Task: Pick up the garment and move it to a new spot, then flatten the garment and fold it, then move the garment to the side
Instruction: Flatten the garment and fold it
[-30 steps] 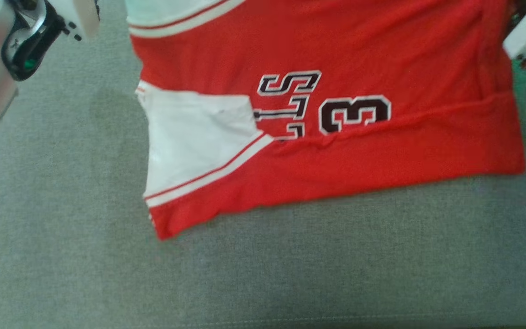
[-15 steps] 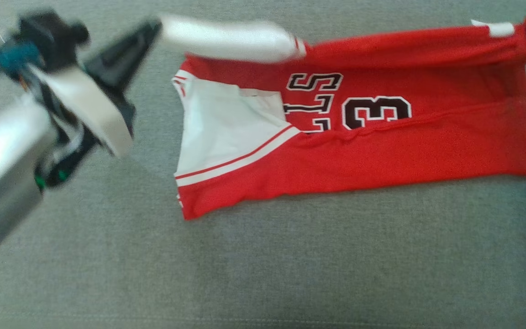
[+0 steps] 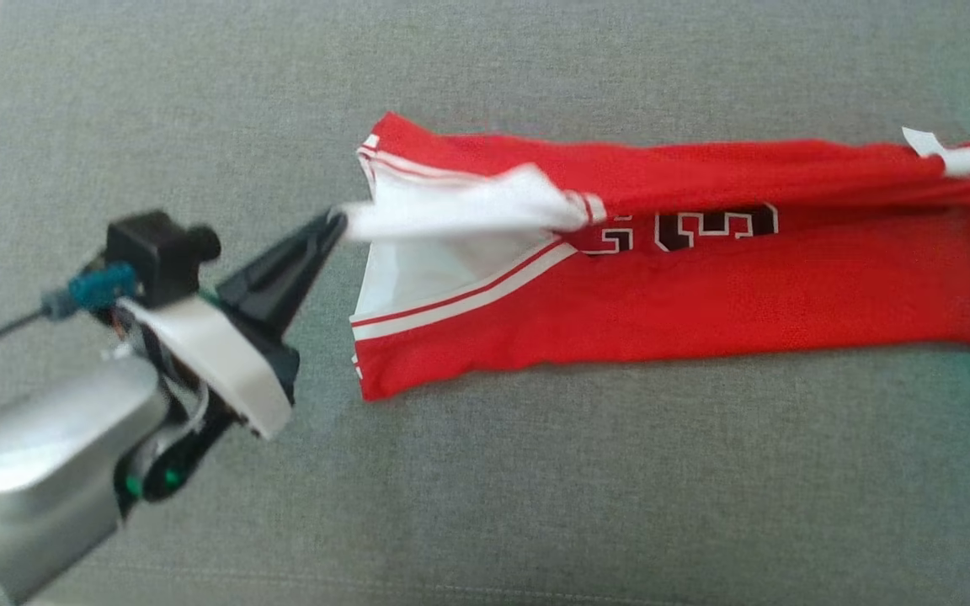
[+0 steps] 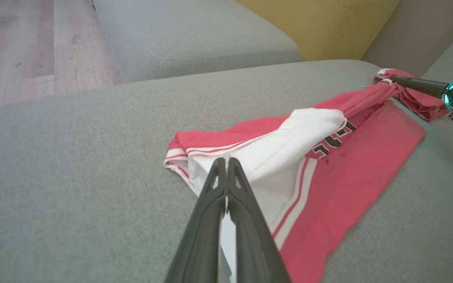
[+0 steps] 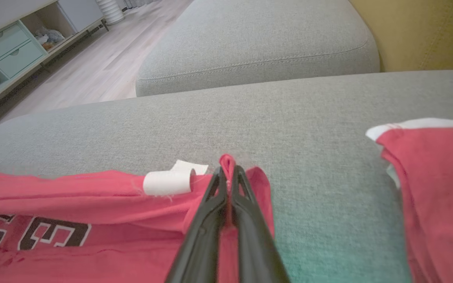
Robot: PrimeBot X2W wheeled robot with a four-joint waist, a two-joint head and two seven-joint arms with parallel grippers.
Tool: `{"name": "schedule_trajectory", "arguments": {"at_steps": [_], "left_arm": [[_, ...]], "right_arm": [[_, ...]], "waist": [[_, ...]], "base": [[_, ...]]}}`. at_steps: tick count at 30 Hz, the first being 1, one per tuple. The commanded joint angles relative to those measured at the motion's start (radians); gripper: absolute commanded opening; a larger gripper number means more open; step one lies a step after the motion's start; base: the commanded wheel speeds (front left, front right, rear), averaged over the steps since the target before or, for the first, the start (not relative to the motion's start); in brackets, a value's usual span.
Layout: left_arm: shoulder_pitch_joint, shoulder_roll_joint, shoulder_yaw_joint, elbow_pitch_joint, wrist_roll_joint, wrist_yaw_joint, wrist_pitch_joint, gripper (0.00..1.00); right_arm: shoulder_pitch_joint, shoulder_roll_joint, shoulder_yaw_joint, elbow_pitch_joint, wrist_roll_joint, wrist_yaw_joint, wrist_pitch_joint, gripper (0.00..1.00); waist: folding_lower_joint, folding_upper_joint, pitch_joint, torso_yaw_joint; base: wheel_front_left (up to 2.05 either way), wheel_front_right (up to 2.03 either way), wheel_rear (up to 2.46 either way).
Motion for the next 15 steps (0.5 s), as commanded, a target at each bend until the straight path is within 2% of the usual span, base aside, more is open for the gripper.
{"name": "schedule_trajectory", "arguments": {"at_steps": [1,2,3,4,6,8,10,13,15], "left_arm": [[0.0,0.028,0.042,-0.004,-0.016,0.005,-0.017,0.0],[0.016,0.018,0.041,0.002,-0.024,0.003,-0.023,0.0],[0.032,0.006,0.04,0.008,-0.031,0.005,-0.033,0.04],[0.046,-0.007,0.039,0.016,-0.033,0.007,-0.043,0.3],[0.075,-0.035,0.041,0.039,-0.031,0.022,-0.074,1.0],[0.091,-0.052,0.049,0.05,-0.031,0.037,-0.094,1.0],[0.124,-0.085,0.066,0.073,-0.012,0.076,-0.123,1.0],[0.183,-0.134,0.113,0.099,0.066,0.171,-0.141,1.0],[0.243,-0.18,0.199,0.082,0.147,0.242,-0.143,1.0]], "right_arm": [[0.04,-0.031,-0.015,-0.016,-0.003,0.007,-0.005,0.08],[0.051,-0.021,-0.025,-0.014,-0.001,0.007,-0.003,0.35],[0.061,-0.011,-0.035,-0.01,-0.003,0.007,-0.003,1.0],[0.07,0.0,-0.046,-0.007,-0.006,0.007,-0.006,1.0],[0.09,0.025,-0.073,0.007,-0.019,0.007,-0.021,1.0],[0.101,0.04,-0.089,0.015,-0.027,0.007,-0.032,1.0],[0.131,0.072,-0.132,0.033,-0.037,0.007,-0.059,1.0],[0.192,0.119,-0.189,0.053,-0.072,0.007,-0.087,1.0],[0.23,0.154,-0.233,0.064,-0.1,0.007,-0.101,1.0]], "waist": [[0.0001,0.0,-0.005,-0.002],[0.0001,0.0,-0.008,-0.003],[0.0001,0.0,-0.012,-0.003],[0.0001,0.0,-0.017,-0.004],[0.0001,0.0,-0.031,-0.006],[0.0001,0.0,-0.04,-0.007],[0.0001,0.0,-0.062,-0.006],[0.0001,0.0,-0.097,-0.006],[0.0001,0.0,-0.121,-0.005]], "base": [[0.0,0.0,0.0],[0.0,0.0,0.0],[0.0,0.0,0.0],[0.0,0.0,0.0],[0.0,0.0,0.0],[0.0,0.0,0.0],[0.0,0.0,0.0],[0.0,0.0,0.0],[0.0,0.0,0.0]]}}
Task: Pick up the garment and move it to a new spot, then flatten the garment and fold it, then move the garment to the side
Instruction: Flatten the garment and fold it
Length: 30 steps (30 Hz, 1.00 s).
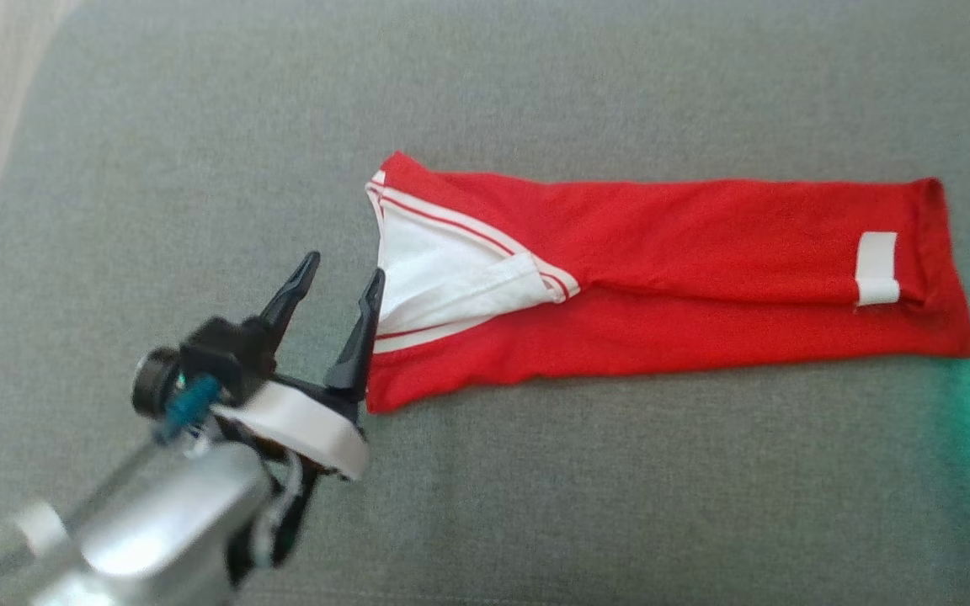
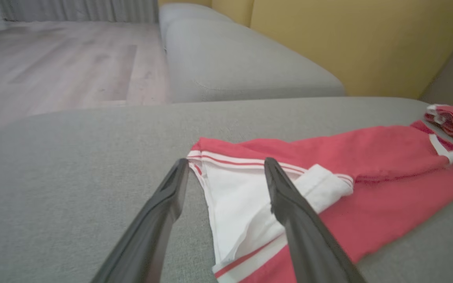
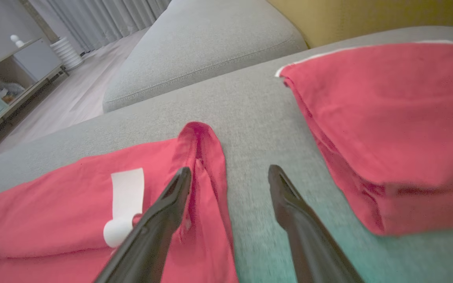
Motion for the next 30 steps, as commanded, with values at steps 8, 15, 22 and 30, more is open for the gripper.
{"name": "schedule_trajectory", "arguments": {"at_steps": [8,15,22,30], "left_arm": [[0.275,-0.147,0.298,-0.143,0.365,0.168,-0.012,1.0],[0.419,-0.274,0.402,-0.197,0.555,0.147,-0.012,1.0],[0.47,-0.331,0.47,-0.192,0.649,0.088,-0.012,1.0],[0.517,-0.363,0.547,-0.177,0.699,0.037,-0.012,1.0]], "right_arm": [[0.059,0.095,-0.137,-0.021,-0.058,0.007,0.03,1.0],[-0.006,0.15,-0.238,0.076,-0.149,0.007,0.127,1.0],[-0.087,0.15,-0.304,0.3,-0.267,0.007,0.213,1.0],[-0.111,0.173,-0.297,0.314,-0.291,0.007,0.251,0.0]], "waist": [[0.0001,0.0,-0.082,0.026],[0.0001,0.0,-0.094,0.104],[0.0001,0.0,-0.09,0.18],[0.0001,0.0,-0.118,0.179]], "base": [[0.0,0.0,0.0],[0.0,0.0,0.0],[0.0,0.0,0.0],[0.0,0.0,0.0]]}}
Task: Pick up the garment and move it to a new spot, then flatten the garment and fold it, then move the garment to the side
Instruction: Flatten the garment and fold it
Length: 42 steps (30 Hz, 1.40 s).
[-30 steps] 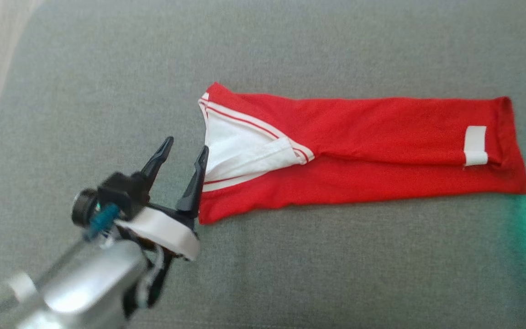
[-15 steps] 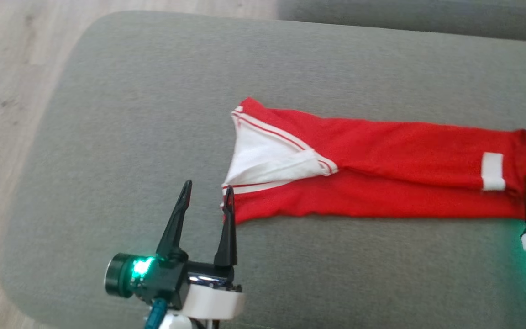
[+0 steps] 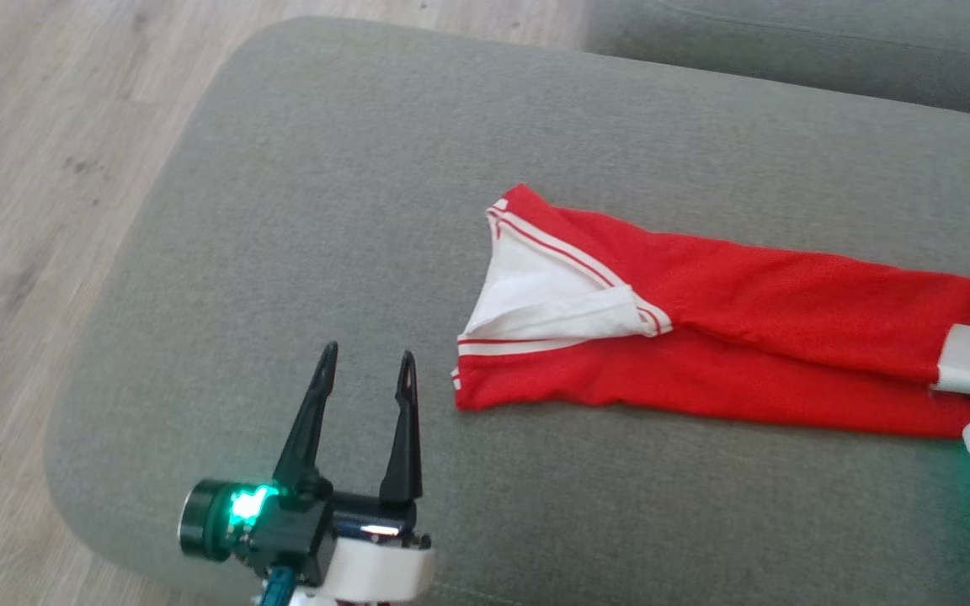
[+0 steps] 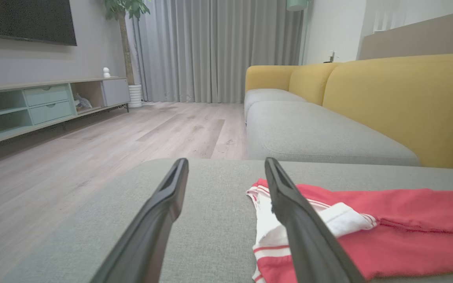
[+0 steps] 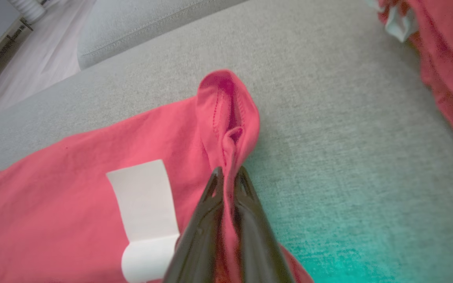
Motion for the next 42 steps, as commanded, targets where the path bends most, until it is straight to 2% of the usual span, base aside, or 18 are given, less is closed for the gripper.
{"name": "schedule_trajectory", "arguments": {"at_steps": [1,7,8,11,14,17,19,21,22,27,30,31,32,33,38,42], "left_arm": [[-0.005,-0.007,0.05,-0.016,0.015,-0.014,-0.009,1.0],[0.022,-0.014,0.097,-0.007,0.051,-0.036,-0.009,1.0],[0.022,-0.014,0.097,-0.007,0.051,-0.036,-0.009,1.0],[0.038,-0.018,0.108,0.004,0.058,-0.054,-0.009,1.0],[0.046,-0.03,0.119,0.01,0.066,-0.067,-0.009,1.0],[0.048,-0.043,0.126,0.017,0.072,-0.082,-0.009,1.0],[0.046,-0.051,0.13,0.024,0.078,-0.092,-0.009,1.0],[0.044,-0.059,0.133,0.03,0.083,-0.101,-0.009,1.0],[0.04,-0.067,0.136,0.035,0.087,-0.111,-0.009,1.0],[0.032,-0.085,0.144,0.05,0.093,-0.139,-0.009,1.0],[0.026,-0.094,0.149,0.06,0.098,-0.15,-0.009,1.0],[0.026,-0.098,0.151,0.065,0.098,-0.153,-0.009,1.0],[0.025,-0.1,0.153,0.069,0.098,-0.156,-0.009,1.0],[0.025,-0.103,0.156,0.073,0.1,-0.157,-0.009,1.0],[0.036,-0.11,0.175,0.084,0.103,-0.163,-0.009,1.0],[0.06,-0.108,0.197,0.086,0.108,-0.163,-0.009,1.0]], "right_arm": [[0.009,-0.025,0.023,-0.038,-0.004,0.007,-0.012,0.0],[0.042,-0.15,-0.009,-0.137,-0.009,0.007,0.005,0.0],[0.042,-0.15,-0.009,-0.137,-0.009,0.007,0.005,0.0],[0.035,-0.205,-0.032,-0.218,-0.01,0.007,0.056,0.0],[0.011,-0.216,-0.037,-0.345,0.01,0.007,0.132,0.0],[-0.009,-0.162,-0.025,-0.498,0.043,0.007,0.218,0.0],[-0.014,-0.101,-0.008,-0.598,0.059,0.007,0.27,0.0],[-0.027,-0.019,0.017,-0.688,0.075,0.007,0.32,0.0],[-0.038,0.07,0.045,-0.754,0.087,0.007,0.365,0.0],[-0.044,0.256,0.159,-0.807,0.075,0.007,0.431,0.0],[-0.03,0.306,0.235,-0.771,0.042,0.007,0.431,0.0],[-0.022,0.315,0.256,-0.75,0.033,0.007,0.425,0.09],[-0.012,0.322,0.269,-0.726,0.023,0.007,0.413,0.85],[-0.005,0.327,0.278,-0.706,0.012,0.007,0.396,1.0],[0.009,0.332,0.288,-0.687,0.039,0.007,0.26,1.0],[0.034,0.331,0.217,-0.725,0.018,0.007,0.154,1.0]], "waist": [[0.0001,-0.0001,-0.011,-0.018],[0.0001,-0.0001,-0.036,-0.072],[0.0001,-0.0001,-0.036,-0.072],[0.0001,-0.0001,-0.042,-0.102],[0.0001,-0.0001,-0.043,-0.123],[0.0001,-0.0001,-0.043,-0.134],[0.0001,-0.0001,-0.043,-0.136],[0.0001,-0.0001,-0.043,-0.135],[0.0001,-0.0001,-0.043,-0.128],[0.0001,-0.0001,-0.038,-0.087],[0.0001,-0.0001,-0.033,-0.054],[0.0001,-0.0001,-0.033,-0.043],[0.0001,-0.0001,-0.033,-0.032],[0.0001,-0.0001,-0.034,-0.022],[0.0001,-0.0001,-0.056,-0.002],[0.0001,-0.0001,-0.095,-0.031]], "base": [[0.0,0.0,0.0],[0.0,0.0,0.0],[0.0,0.0,0.0],[0.0,0.0,0.0],[0.0,0.0,0.0],[0.0,0.0,0.0],[0.0,0.0,0.0],[0.0,0.0,0.0],[0.0,0.0,0.0],[0.0,0.0,0.0],[0.0,0.0,0.0],[0.0,0.0,0.0],[0.0,0.0,0.0],[0.0,0.0,0.0],[0.0,0.0,0.0],[0.0,0.0,0.0]]}}
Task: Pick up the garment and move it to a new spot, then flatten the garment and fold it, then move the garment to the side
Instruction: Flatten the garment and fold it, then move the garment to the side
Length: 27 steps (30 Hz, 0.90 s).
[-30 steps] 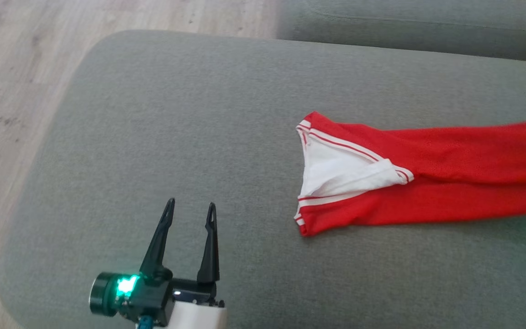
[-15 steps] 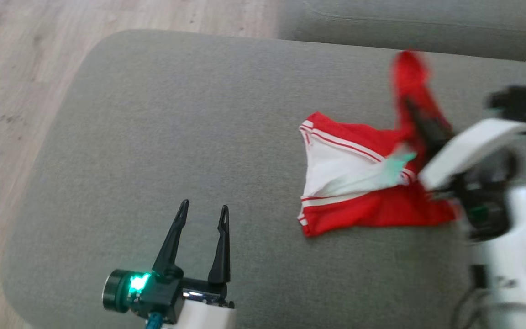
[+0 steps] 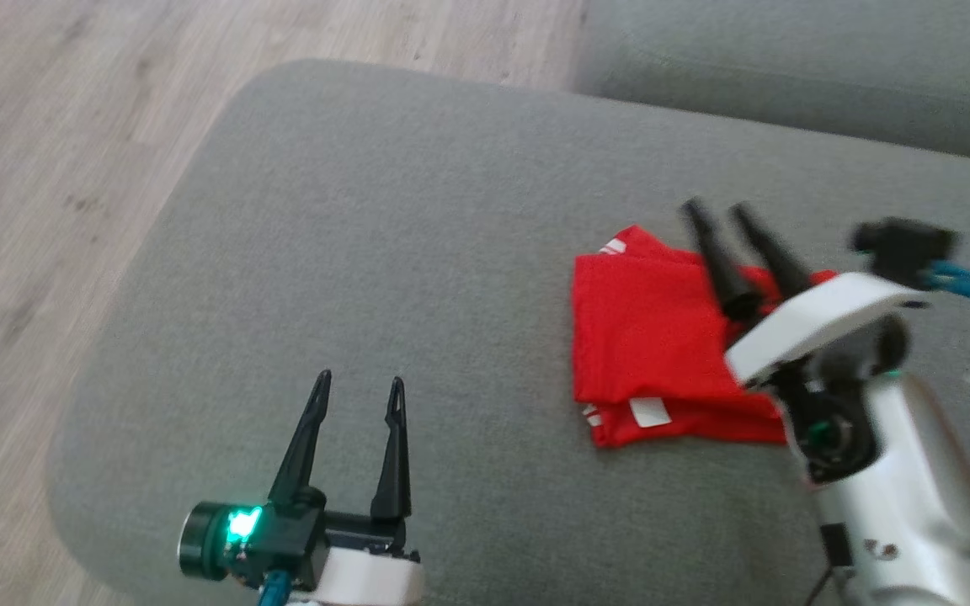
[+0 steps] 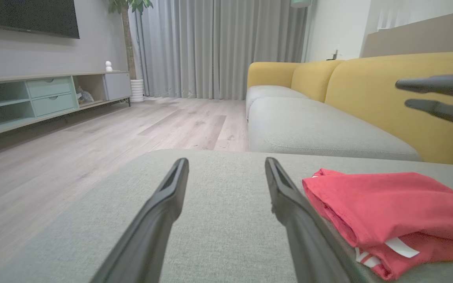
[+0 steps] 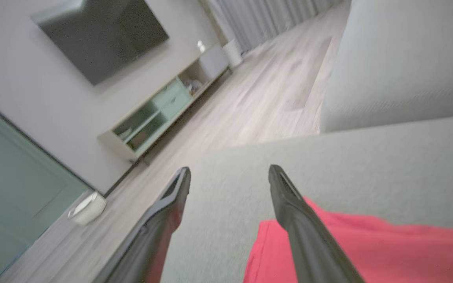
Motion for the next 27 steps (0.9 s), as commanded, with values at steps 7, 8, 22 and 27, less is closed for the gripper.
{"name": "schedule_trajectory", "arguments": {"at_steps": [7,8,22,27], "left_arm": [[0.041,0.004,0.081,-0.027,-0.008,-0.008,-0.008,1.0],[0.049,0.002,0.088,-0.026,-0.016,-0.006,-0.008,1.0],[0.177,0.017,0.136,0.038,-0.053,-0.02,-0.008,1.0],[0.209,0.025,0.147,0.043,-0.041,-0.025,-0.008,1.0]], "right_arm": [[0.135,-0.064,-0.123,-0.13,-0.059,0.007,-0.198,1.0],[0.166,-0.077,-0.121,-0.14,-0.078,0.007,-0.225,1.0],[0.545,-0.124,-0.016,-0.032,-0.352,0.007,-0.517,1.0],[0.57,-0.074,-0.045,-0.042,-0.405,0.007,-0.522,1.0]], "waist": [[0.0,0.0,-0.103,-0.125],[0.0,0.0,-0.113,-0.138],[0.0,0.0,-0.227,-0.192],[0.0,0.0,-0.238,-0.194]], "base": [[0.0,0.0,0.0],[0.0,0.0,0.0],[0.0,0.0,0.0],[0.0,0.0,0.0]]}}
